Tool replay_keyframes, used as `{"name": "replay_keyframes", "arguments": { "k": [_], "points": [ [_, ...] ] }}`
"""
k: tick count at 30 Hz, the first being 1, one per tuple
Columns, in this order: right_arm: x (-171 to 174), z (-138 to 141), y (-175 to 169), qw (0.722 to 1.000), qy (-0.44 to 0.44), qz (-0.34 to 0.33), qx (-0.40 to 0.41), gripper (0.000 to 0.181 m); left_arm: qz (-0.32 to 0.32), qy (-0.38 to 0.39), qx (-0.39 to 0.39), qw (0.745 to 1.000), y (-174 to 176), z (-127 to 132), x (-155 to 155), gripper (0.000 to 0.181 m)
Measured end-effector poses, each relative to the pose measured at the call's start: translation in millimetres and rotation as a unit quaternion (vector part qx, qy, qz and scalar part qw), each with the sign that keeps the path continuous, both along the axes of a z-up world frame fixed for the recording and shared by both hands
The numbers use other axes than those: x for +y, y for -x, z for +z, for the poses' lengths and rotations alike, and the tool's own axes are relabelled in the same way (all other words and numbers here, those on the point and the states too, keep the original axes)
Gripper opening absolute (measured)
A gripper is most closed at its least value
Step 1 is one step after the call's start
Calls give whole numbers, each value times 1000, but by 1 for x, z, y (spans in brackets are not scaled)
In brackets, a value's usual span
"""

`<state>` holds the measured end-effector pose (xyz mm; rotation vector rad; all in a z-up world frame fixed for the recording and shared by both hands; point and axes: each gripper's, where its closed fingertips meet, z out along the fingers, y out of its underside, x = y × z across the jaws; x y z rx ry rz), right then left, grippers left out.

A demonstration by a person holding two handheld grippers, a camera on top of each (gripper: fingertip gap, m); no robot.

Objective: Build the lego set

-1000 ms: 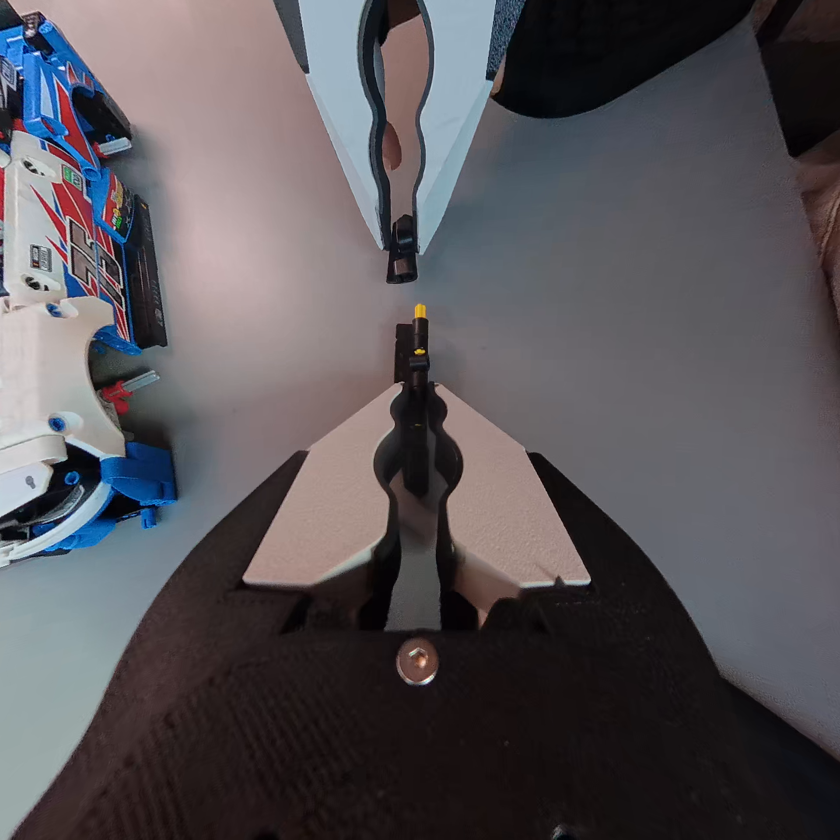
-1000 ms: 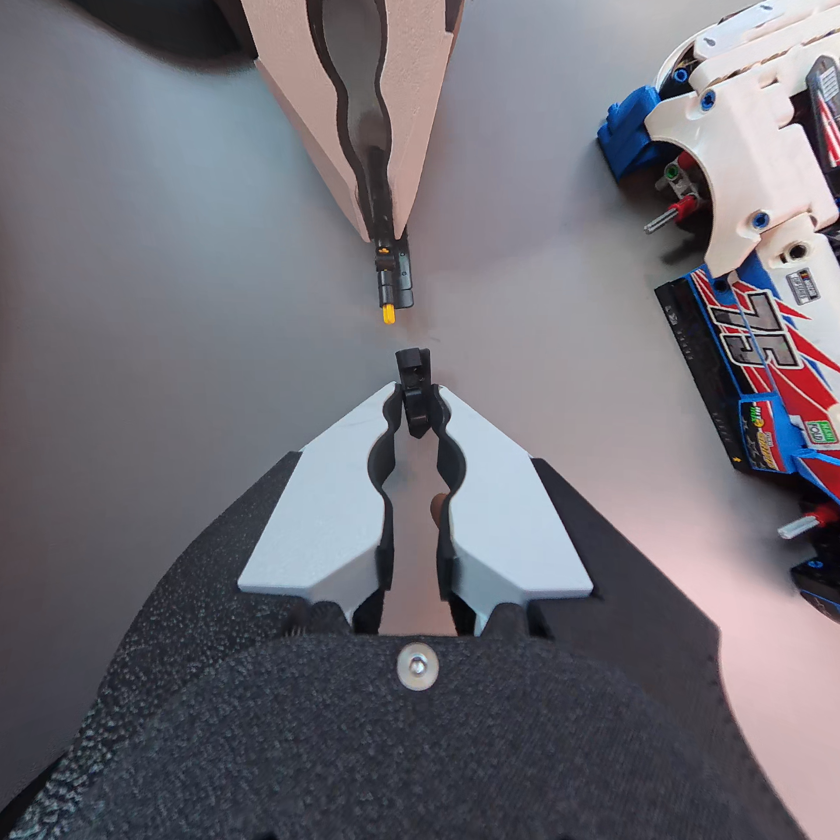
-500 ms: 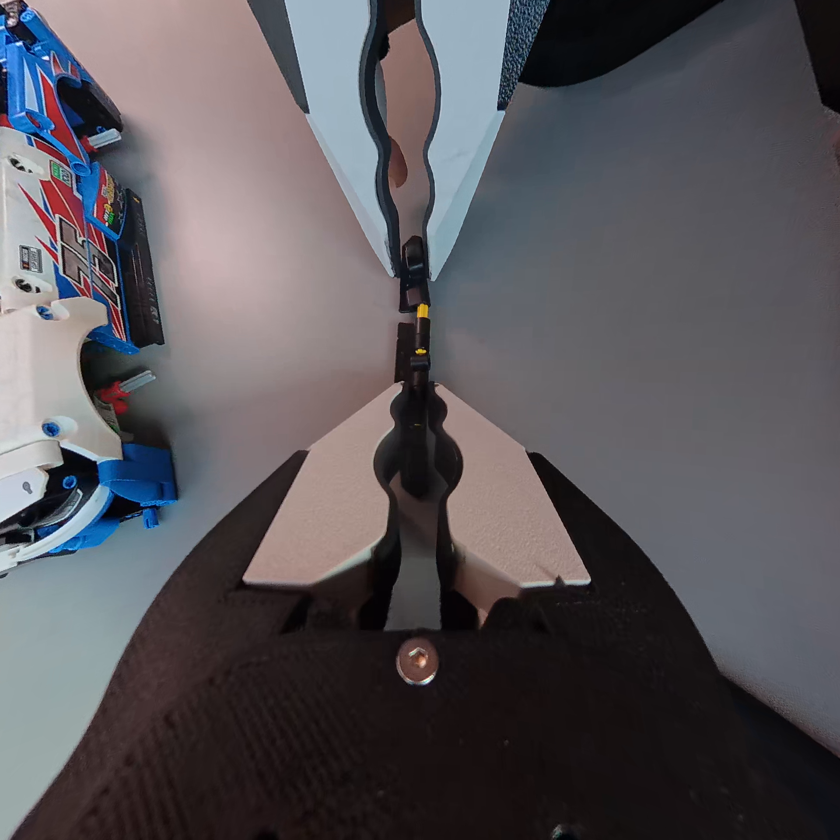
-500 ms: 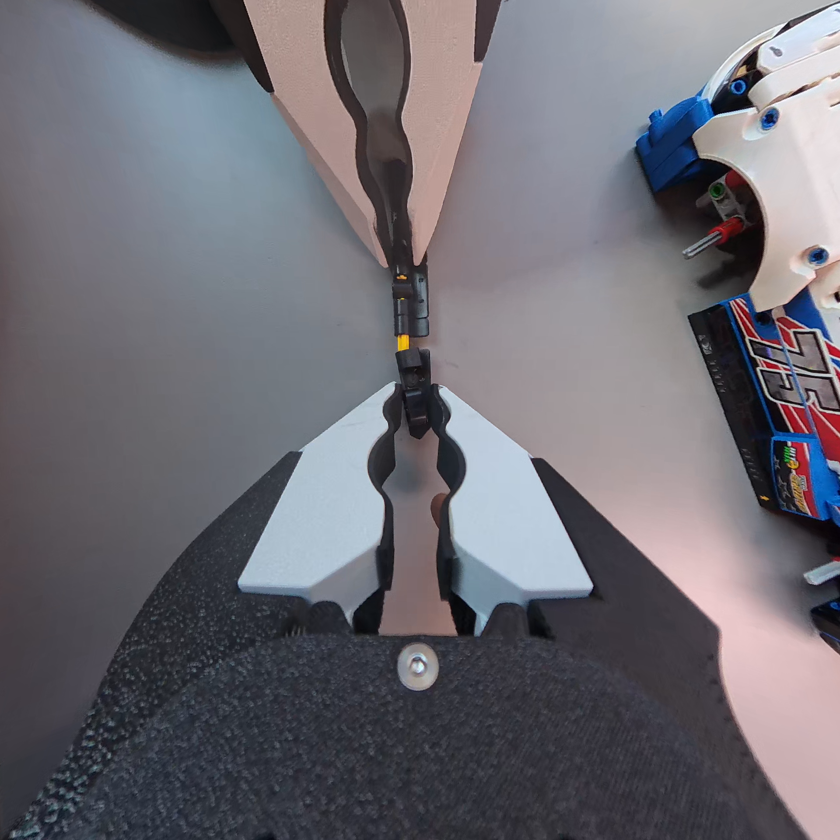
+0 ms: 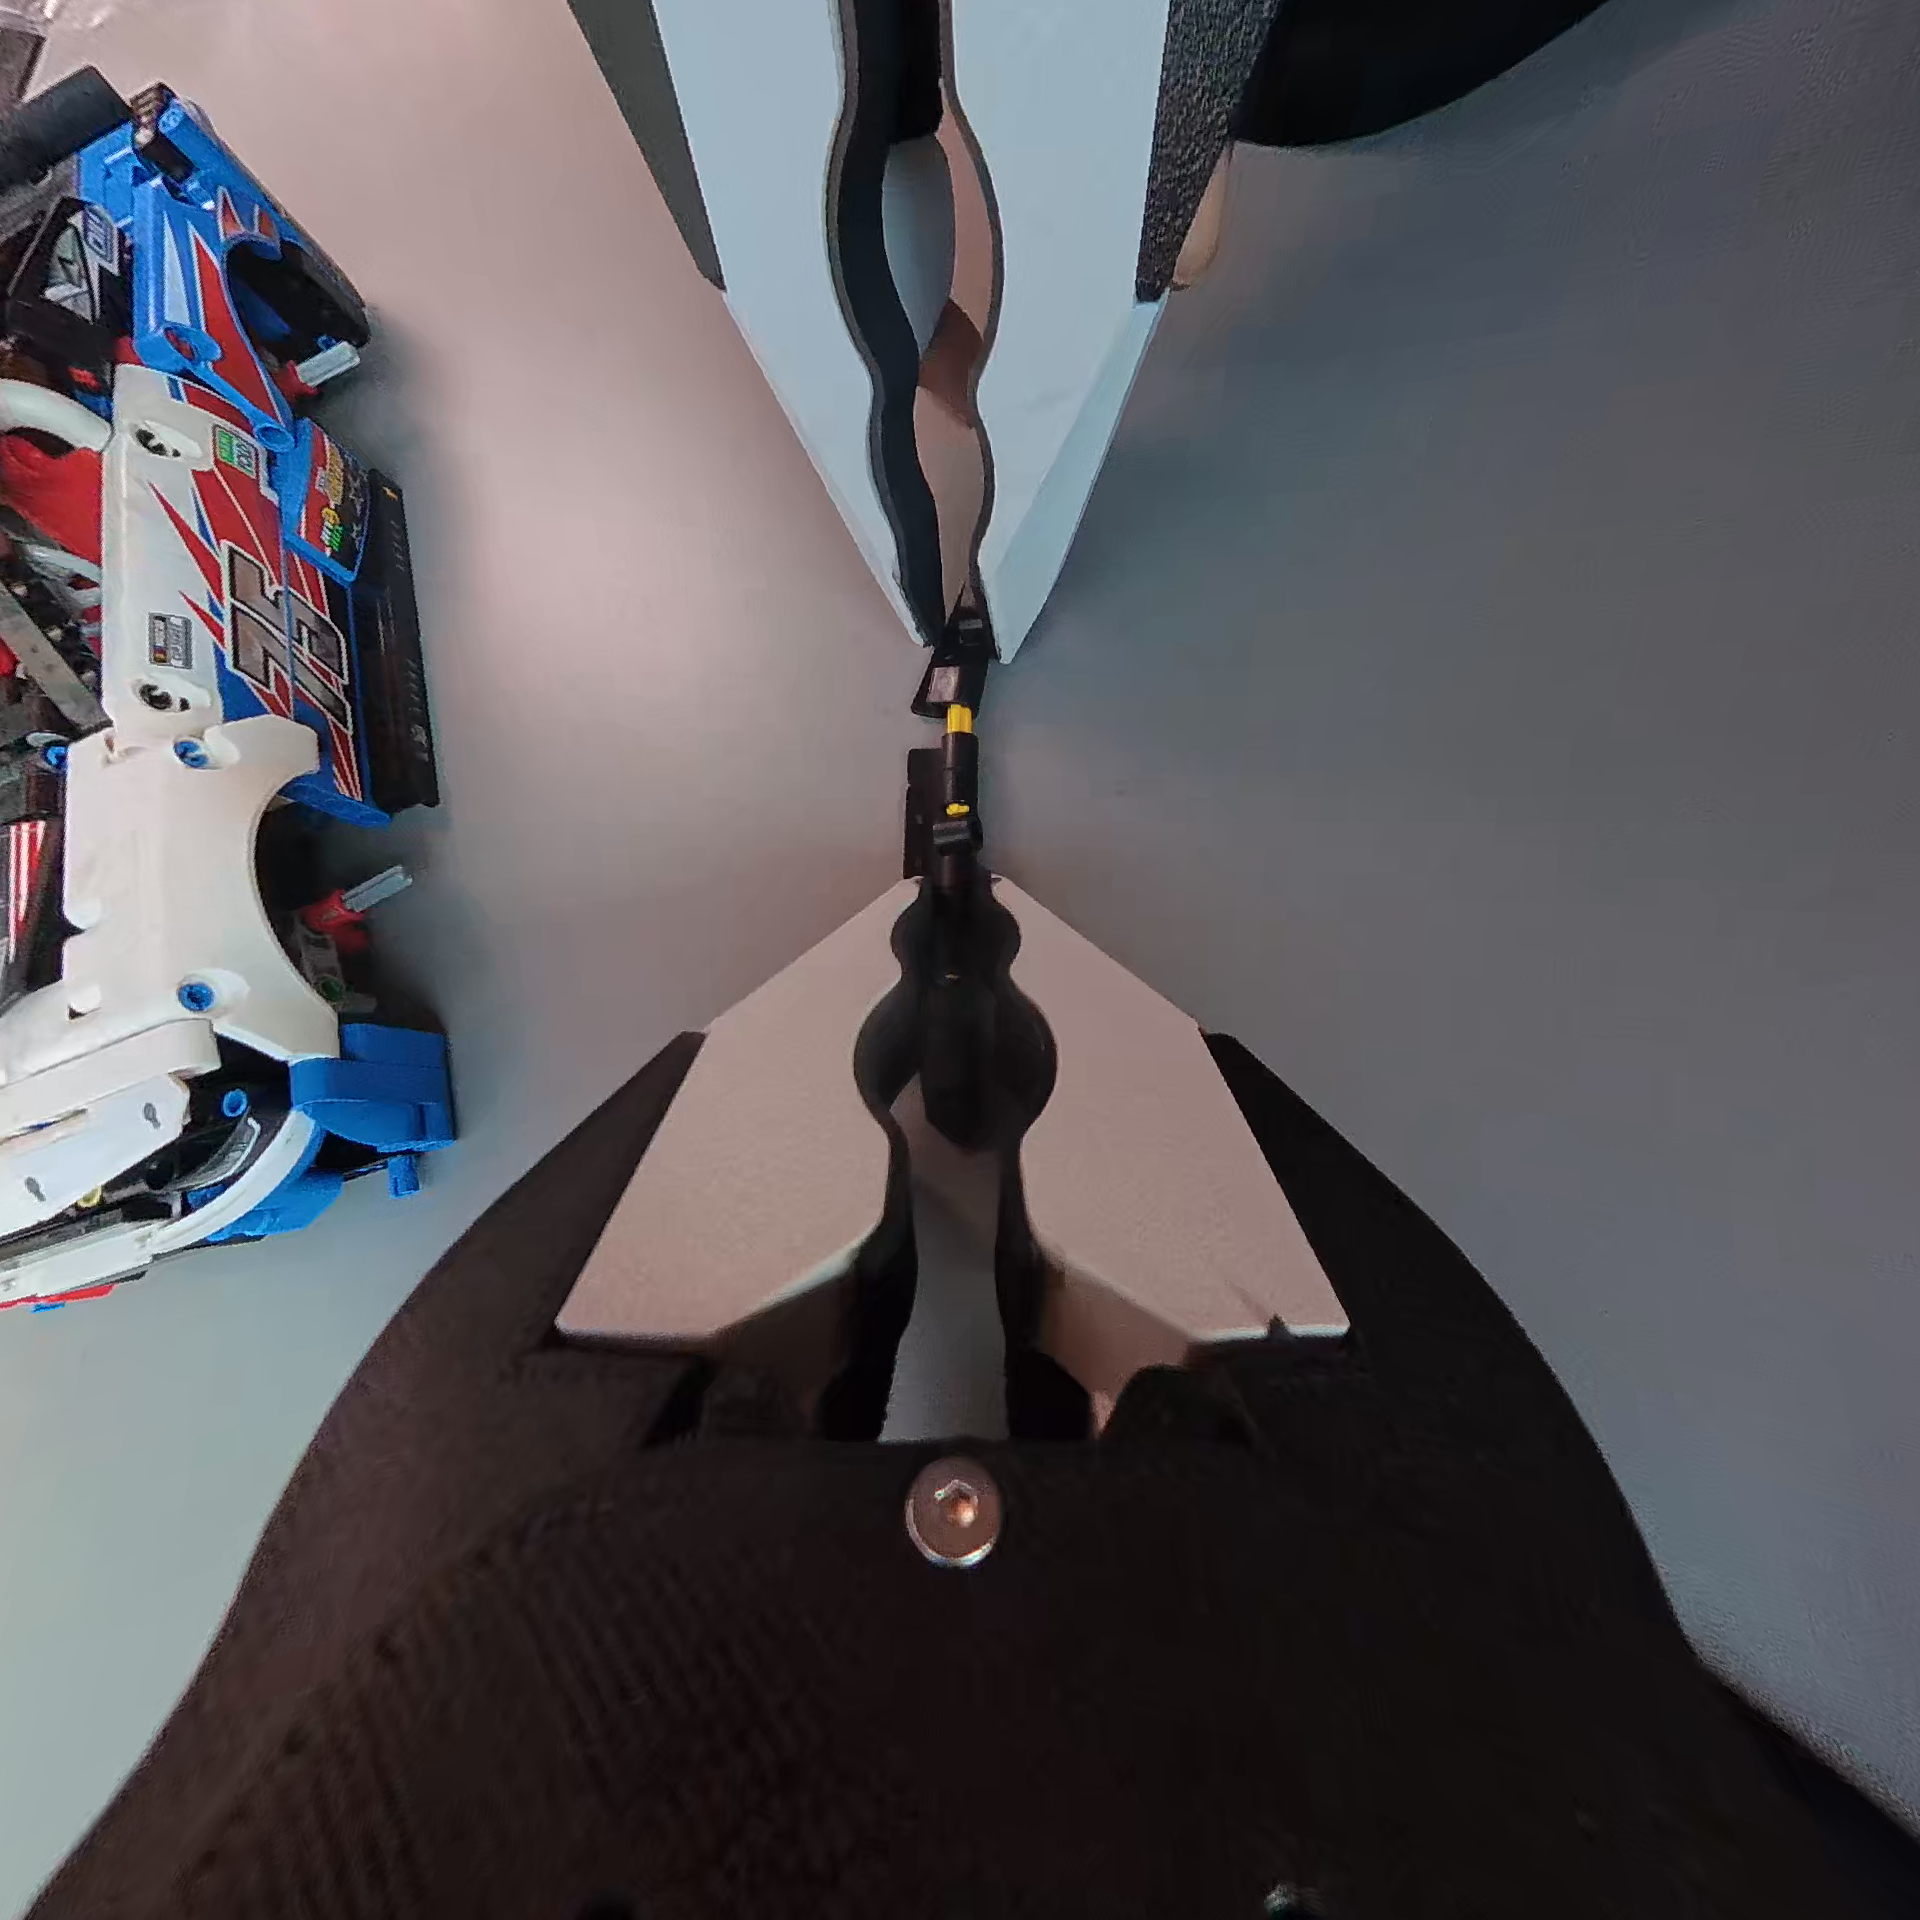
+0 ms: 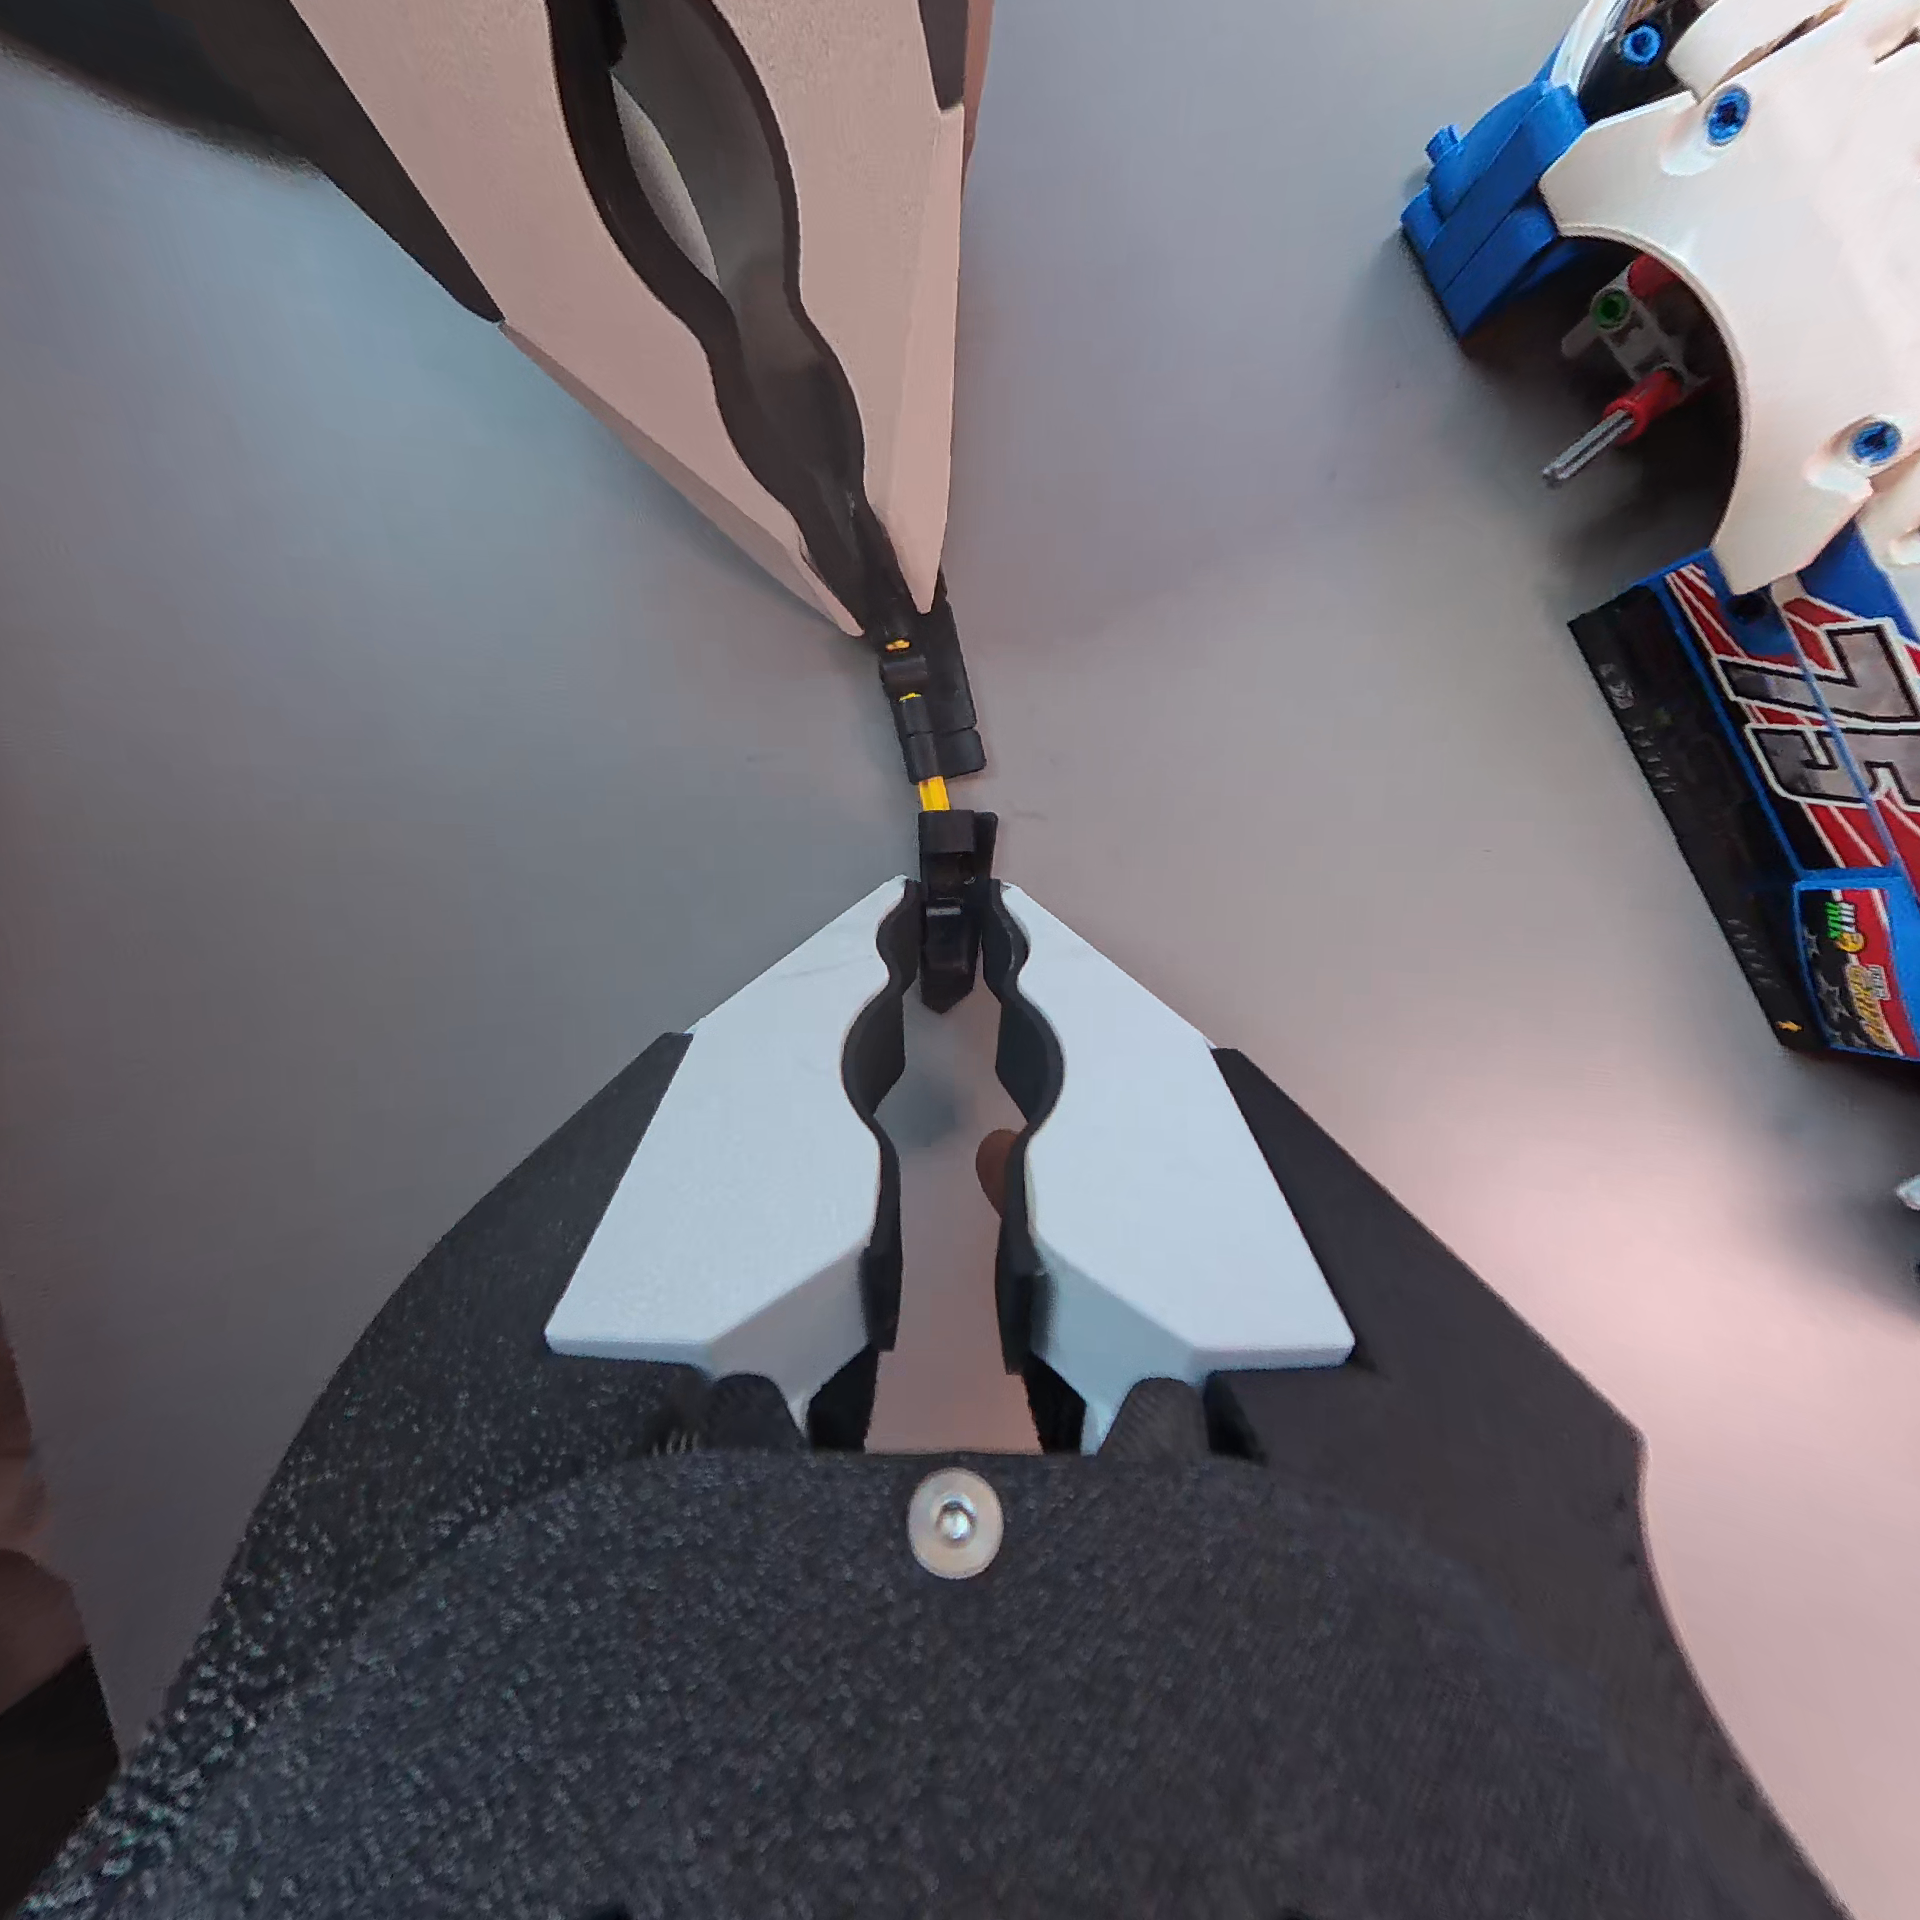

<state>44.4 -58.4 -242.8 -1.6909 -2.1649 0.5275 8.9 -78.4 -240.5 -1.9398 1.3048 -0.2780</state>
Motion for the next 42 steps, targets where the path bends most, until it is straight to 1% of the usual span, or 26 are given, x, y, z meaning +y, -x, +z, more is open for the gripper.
{"name": "replay_keyframes", "arguments": {
  "k": [13,23,27,30,35,39,42],
  "points": [
    [-5,0,5,1000,7,23,6,9,-22,-10,-4,1000,-5,0,-2,5],
    [-5,1,5,999,20,19,42,9,-31,-12,-10,999,-6,0,-3,5],
    [-5,1,5,998,9,31,45,9,-40,-18,-10,999,-7,0,-3,5],
    [-6,2,6,998,5,44,48,7,-54,-23,-10,998,-8,0,-3,5],
    [-6,1,5,998,-10,62,28,7,-76,-28,-7,997,-10,0,-4,5],
    [-7,1,5,997,3,78,21,7,-103,-30,-8,994,-13,0,-7,5],
    [-9,1,5,996,21,82,31,7,-125,-35,-9,992,-15,0,-8,5]
  ]
}}
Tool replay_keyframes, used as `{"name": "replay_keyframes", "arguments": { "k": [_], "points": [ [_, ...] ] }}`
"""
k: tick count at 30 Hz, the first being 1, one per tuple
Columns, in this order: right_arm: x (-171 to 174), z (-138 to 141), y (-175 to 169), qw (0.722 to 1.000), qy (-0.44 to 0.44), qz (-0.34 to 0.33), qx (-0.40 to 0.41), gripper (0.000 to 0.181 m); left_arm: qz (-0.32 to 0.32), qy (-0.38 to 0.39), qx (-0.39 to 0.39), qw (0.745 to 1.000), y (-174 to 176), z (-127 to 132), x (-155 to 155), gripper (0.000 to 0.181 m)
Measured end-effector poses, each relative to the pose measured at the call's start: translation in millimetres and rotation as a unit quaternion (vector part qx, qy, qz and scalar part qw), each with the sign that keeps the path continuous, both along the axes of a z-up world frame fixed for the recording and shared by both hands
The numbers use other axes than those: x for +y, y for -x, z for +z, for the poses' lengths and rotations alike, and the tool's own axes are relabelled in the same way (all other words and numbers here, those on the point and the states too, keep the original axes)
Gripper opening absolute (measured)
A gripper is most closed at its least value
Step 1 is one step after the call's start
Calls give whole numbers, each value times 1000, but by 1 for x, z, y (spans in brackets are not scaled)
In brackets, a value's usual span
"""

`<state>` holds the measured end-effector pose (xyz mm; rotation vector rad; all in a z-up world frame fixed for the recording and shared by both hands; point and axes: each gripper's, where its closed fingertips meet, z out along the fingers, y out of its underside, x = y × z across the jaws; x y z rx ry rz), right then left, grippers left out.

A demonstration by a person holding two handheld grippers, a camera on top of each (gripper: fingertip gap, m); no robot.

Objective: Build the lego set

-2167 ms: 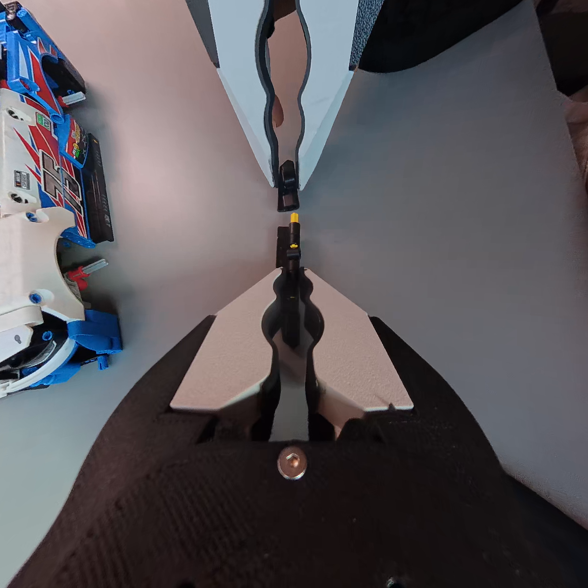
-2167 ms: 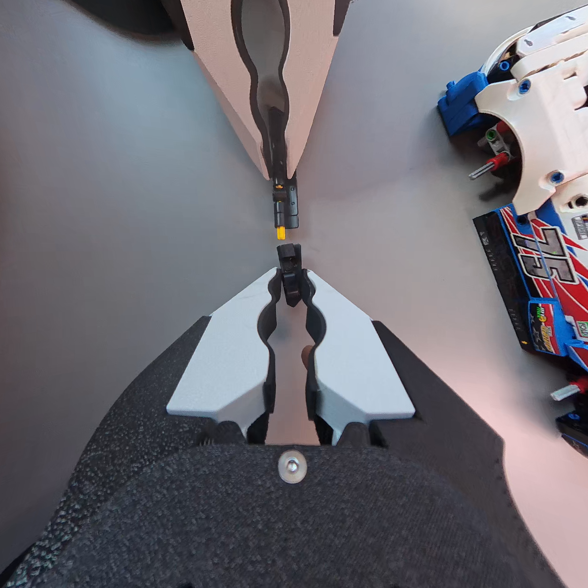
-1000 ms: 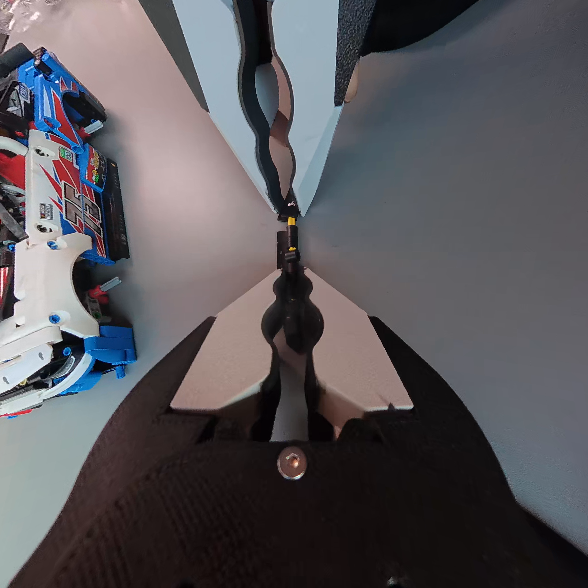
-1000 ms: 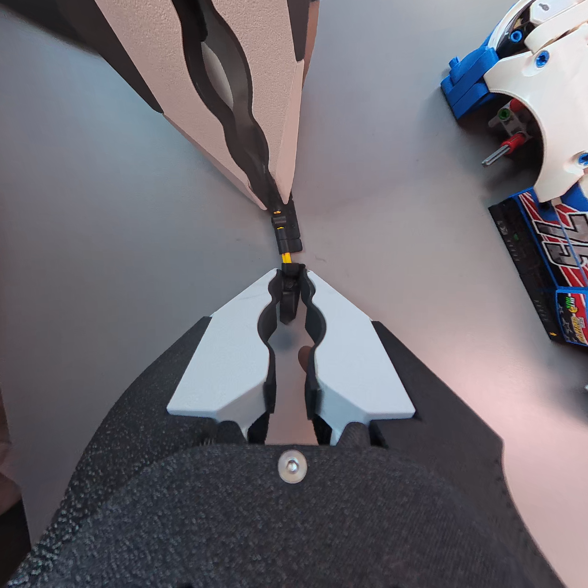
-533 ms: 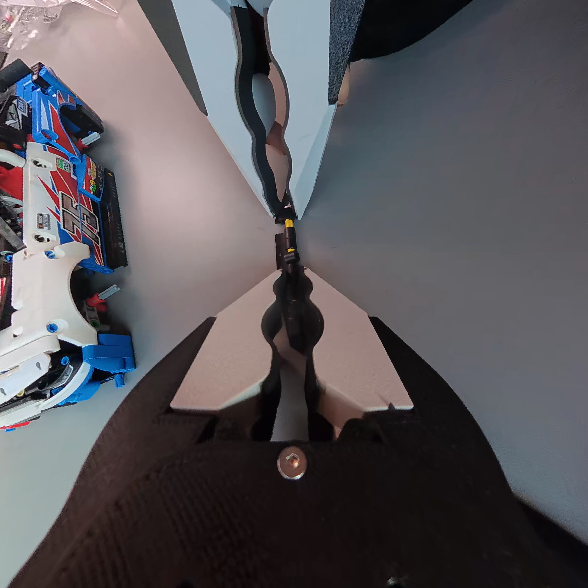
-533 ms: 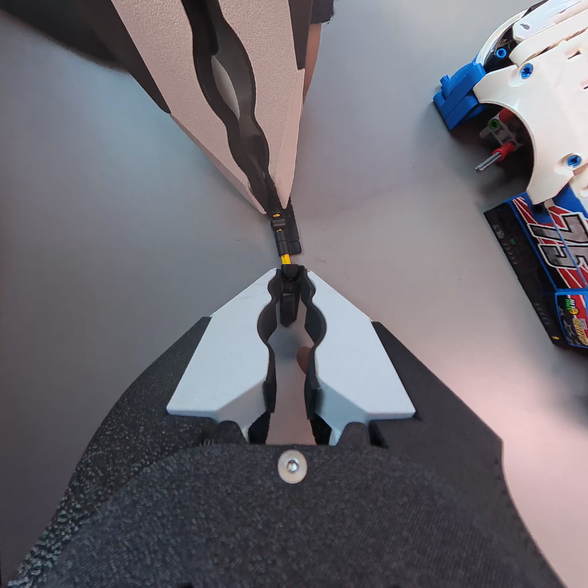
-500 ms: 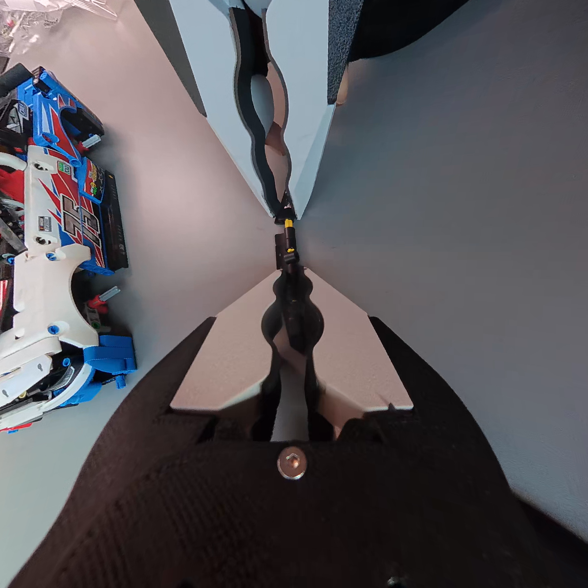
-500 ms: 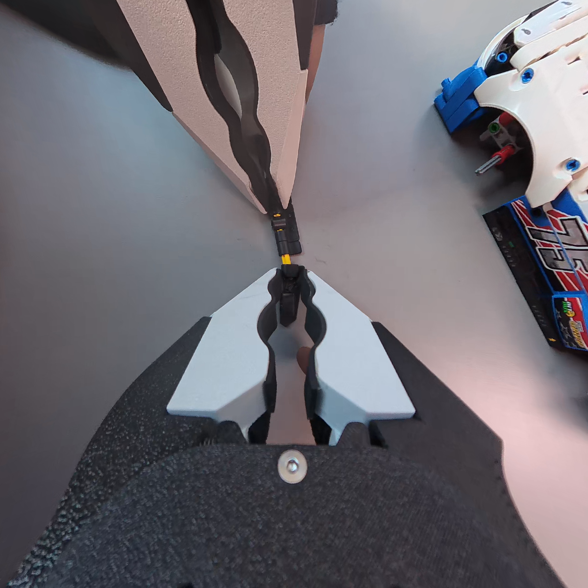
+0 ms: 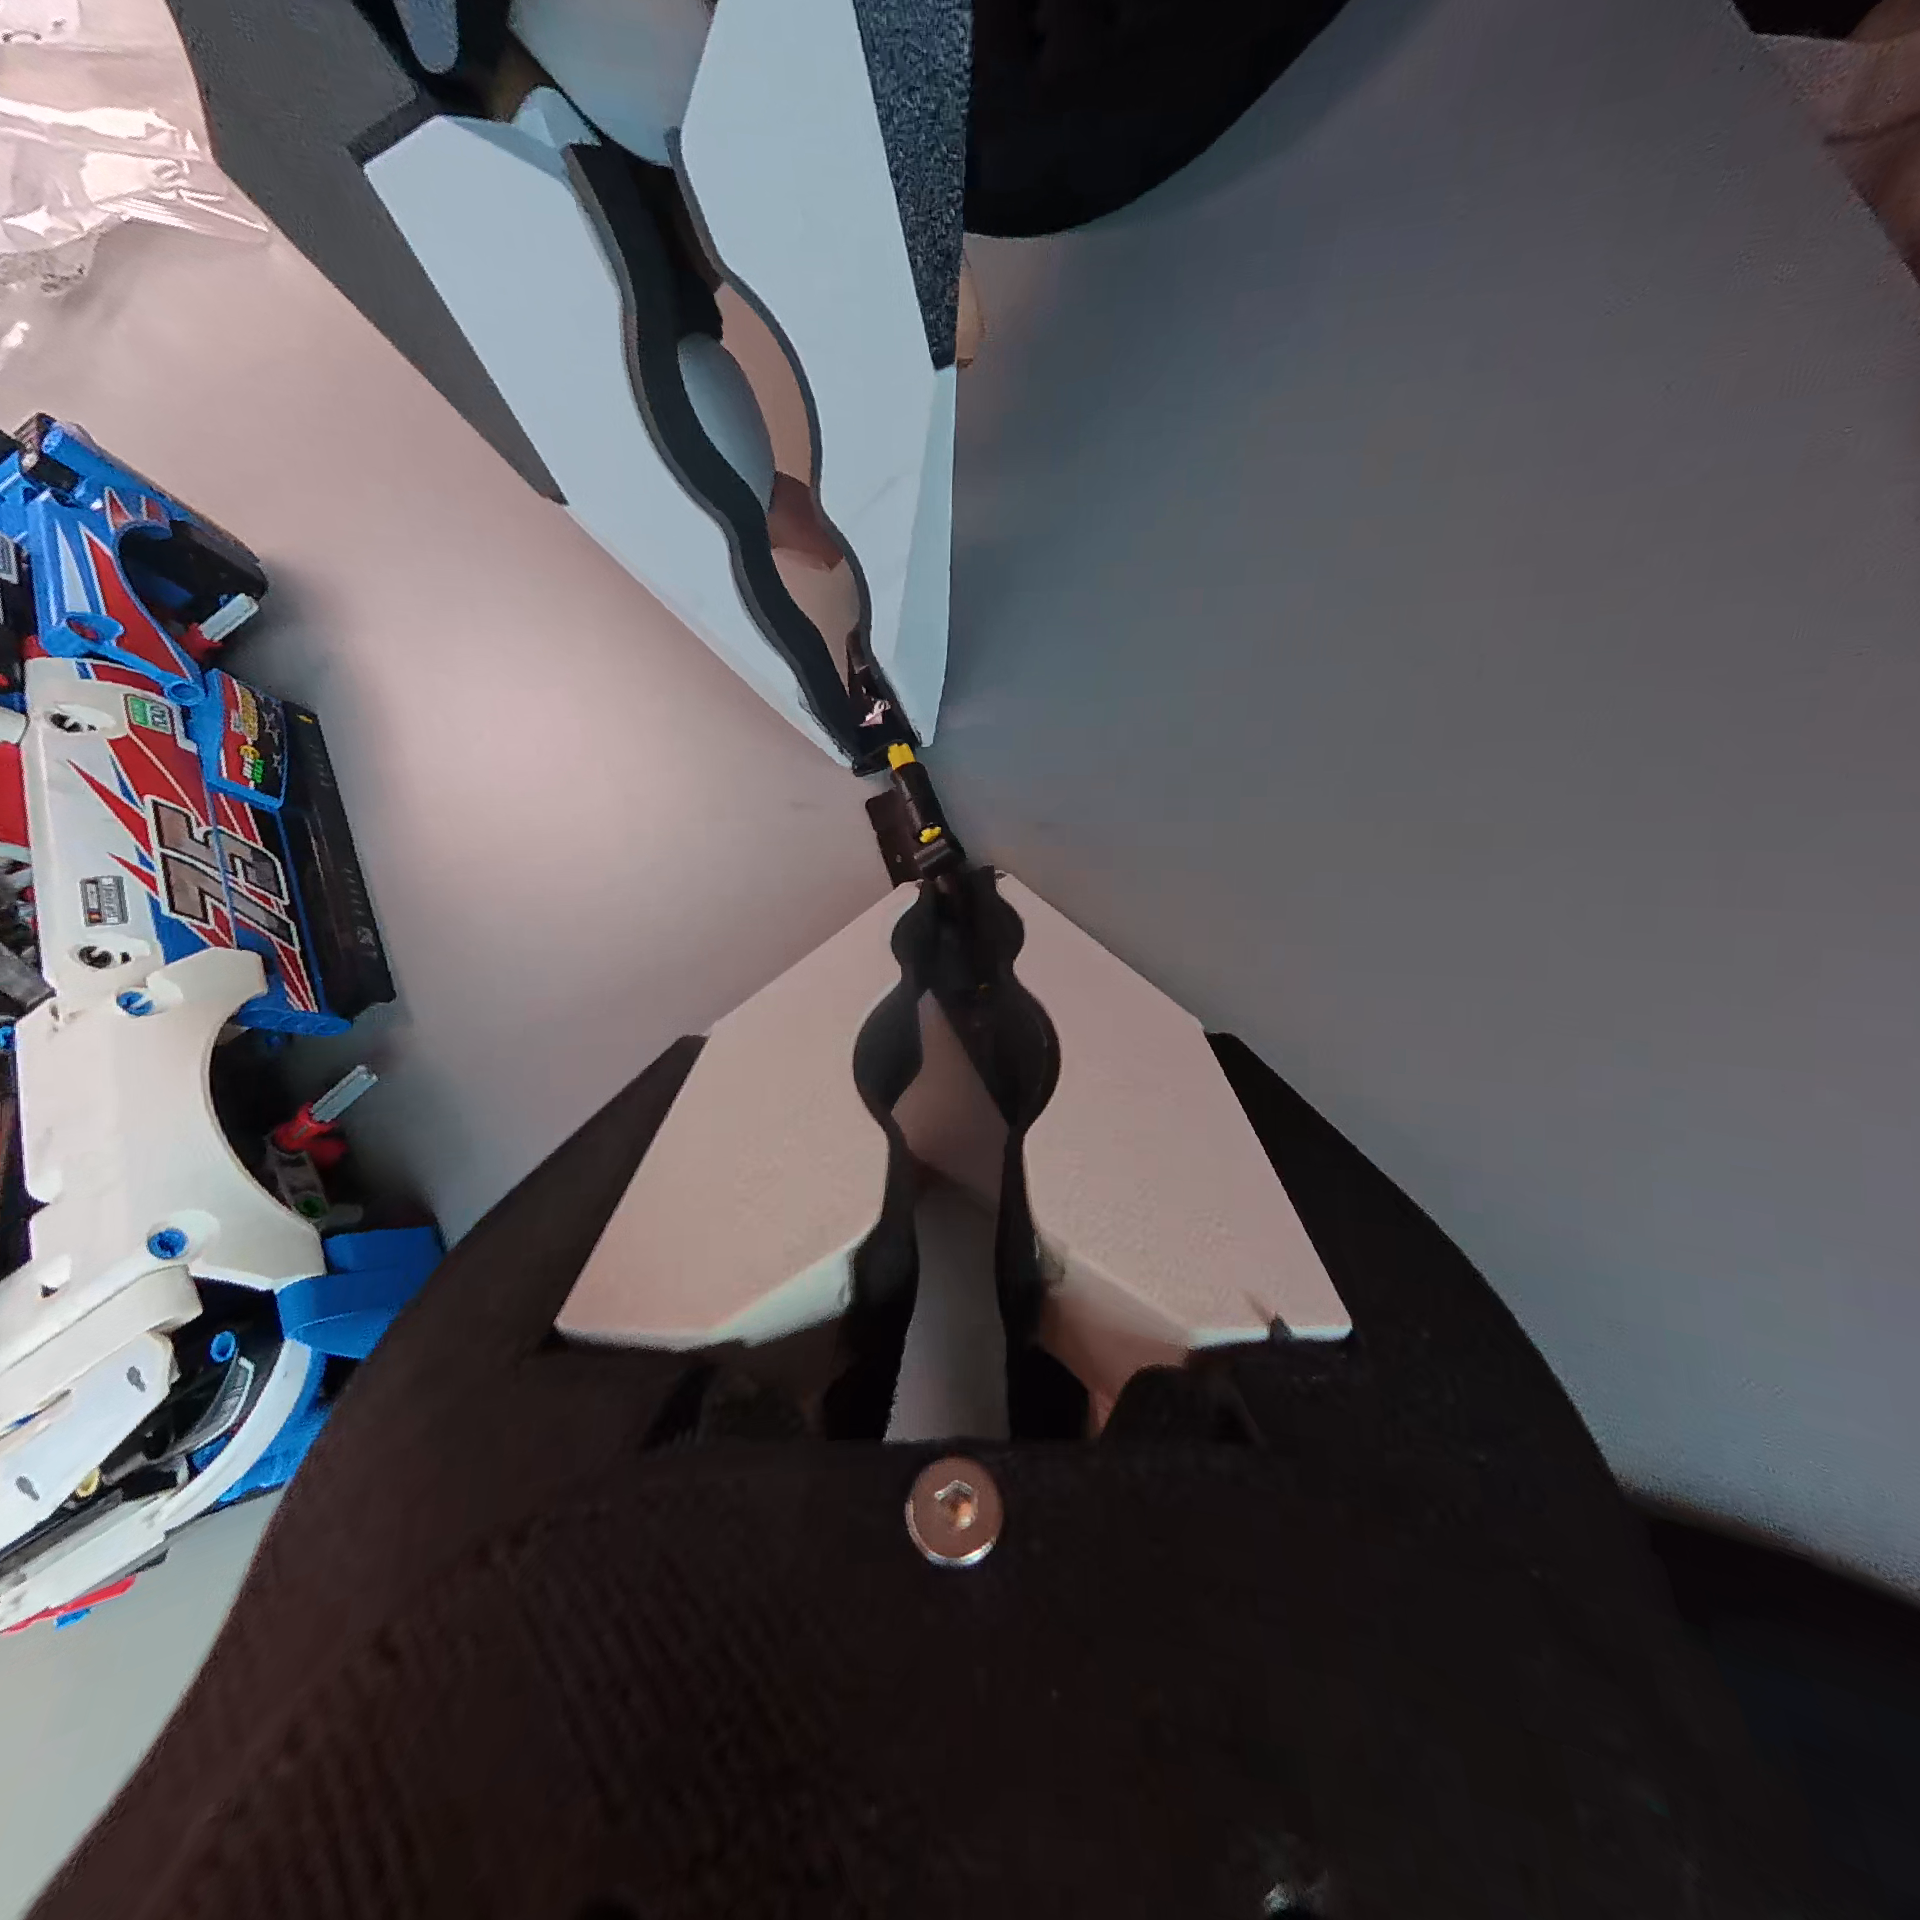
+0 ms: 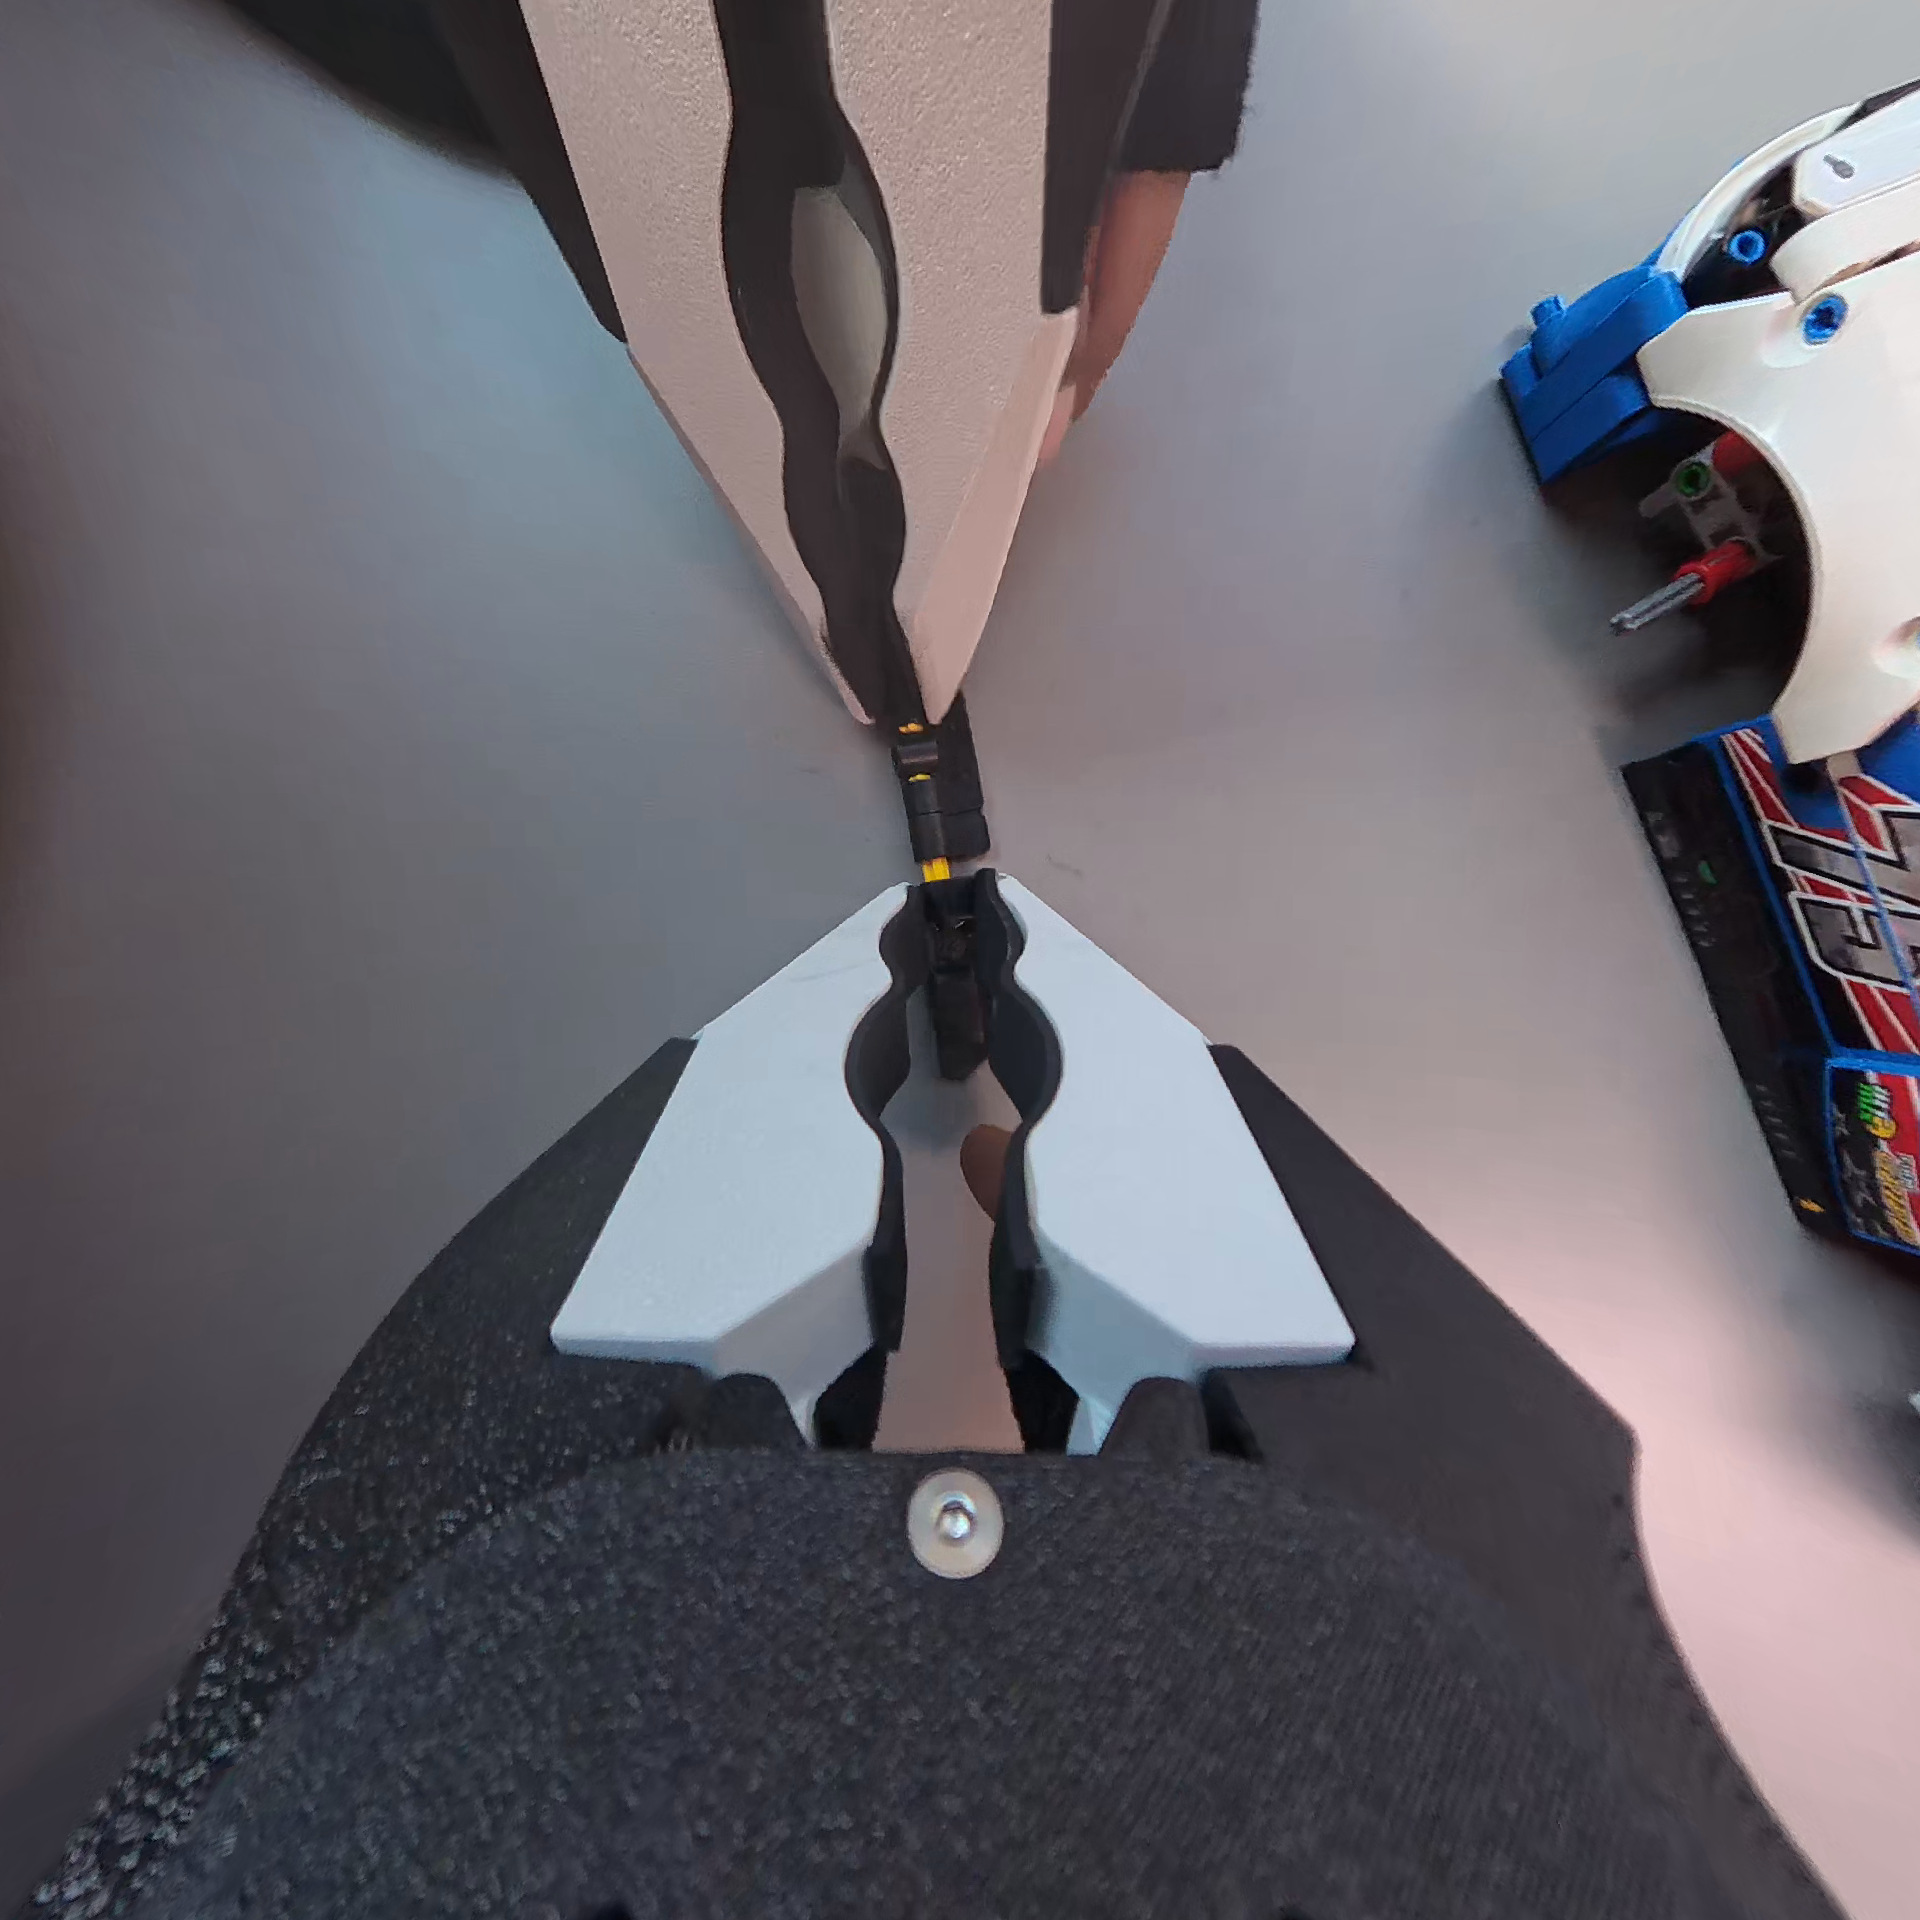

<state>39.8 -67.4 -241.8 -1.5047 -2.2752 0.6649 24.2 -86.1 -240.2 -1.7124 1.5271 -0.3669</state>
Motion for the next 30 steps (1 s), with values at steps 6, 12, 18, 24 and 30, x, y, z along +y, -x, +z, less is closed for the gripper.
{"name": "replay_keyframes", "arguments": {
  "k": [6,12,18,24,30],
  "points": [
    [-4,0,1,1000,0,9,8,7,-38,-5,-4,999,-2,0,-1,5],
    [-5,0,2,1000,19,-13,20,7,-43,-14,0,999,-5,1,-2,5],
    [-5,3,3,997,20,-52,61,8,-21,-11,-8,1000,3,3,3,5],
    [-3,21,-9,985,-62,-25,159,29,0,64,-74,995,9,12,2,5],
    [-7,35,3,955,-185,15,232,8,-14,159,-174,972,1,34,-5,5]
  ]
}}
